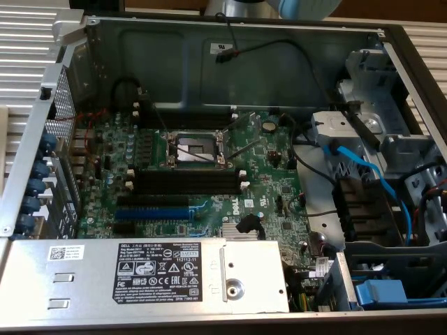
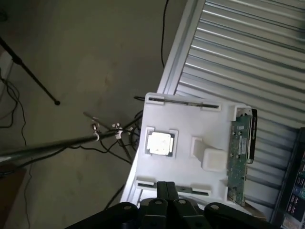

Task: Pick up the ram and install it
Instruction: 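Pick up the ram and move it above insertion slot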

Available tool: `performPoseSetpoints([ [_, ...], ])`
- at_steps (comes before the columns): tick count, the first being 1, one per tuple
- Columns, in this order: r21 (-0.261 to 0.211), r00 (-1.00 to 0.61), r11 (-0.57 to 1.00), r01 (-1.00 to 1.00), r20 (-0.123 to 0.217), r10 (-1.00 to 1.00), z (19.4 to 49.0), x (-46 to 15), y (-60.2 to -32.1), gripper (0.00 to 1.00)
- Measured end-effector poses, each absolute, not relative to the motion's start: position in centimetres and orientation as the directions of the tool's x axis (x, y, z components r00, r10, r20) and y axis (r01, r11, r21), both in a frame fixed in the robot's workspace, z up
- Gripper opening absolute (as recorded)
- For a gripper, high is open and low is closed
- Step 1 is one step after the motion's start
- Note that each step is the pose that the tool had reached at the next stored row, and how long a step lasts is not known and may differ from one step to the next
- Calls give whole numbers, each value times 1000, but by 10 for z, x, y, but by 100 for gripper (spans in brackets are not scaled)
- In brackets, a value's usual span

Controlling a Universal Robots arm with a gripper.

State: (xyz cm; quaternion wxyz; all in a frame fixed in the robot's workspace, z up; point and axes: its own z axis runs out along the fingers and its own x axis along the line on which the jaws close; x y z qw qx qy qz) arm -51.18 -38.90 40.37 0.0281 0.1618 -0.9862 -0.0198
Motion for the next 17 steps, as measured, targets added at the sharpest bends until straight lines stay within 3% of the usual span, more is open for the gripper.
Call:
performPoseSetpoints([
  [17, 48, -804, 806, -590, 49, -592, 400, -512, -389, 10],
])
